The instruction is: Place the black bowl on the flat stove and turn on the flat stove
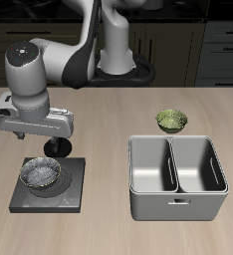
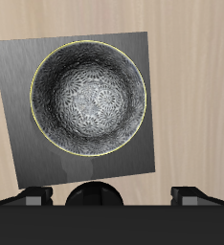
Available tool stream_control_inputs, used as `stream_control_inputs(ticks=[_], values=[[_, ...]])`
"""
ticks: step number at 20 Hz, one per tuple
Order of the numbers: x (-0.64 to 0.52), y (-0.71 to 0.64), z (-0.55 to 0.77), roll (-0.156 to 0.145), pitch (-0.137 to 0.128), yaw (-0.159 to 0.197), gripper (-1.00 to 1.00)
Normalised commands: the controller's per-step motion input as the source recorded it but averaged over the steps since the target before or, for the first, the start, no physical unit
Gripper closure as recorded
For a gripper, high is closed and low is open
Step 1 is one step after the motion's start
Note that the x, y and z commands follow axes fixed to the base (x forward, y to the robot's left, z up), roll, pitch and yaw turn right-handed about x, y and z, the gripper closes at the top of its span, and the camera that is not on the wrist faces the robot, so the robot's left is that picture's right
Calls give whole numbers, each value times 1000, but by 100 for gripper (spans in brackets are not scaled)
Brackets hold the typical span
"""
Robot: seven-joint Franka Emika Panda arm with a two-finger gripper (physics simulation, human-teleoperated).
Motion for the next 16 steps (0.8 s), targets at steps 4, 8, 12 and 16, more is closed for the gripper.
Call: stream_control_inputs(ticks=[4, 8, 12, 16], values=[[-486, 49, 205, -23, -19, 11, -100], [-334, 126, 136, 29, -30, -5, -100], [-397, 53, 125, 38, -43, 40, -100], [-292, 45, 19, 62, -30, 56, -100]])
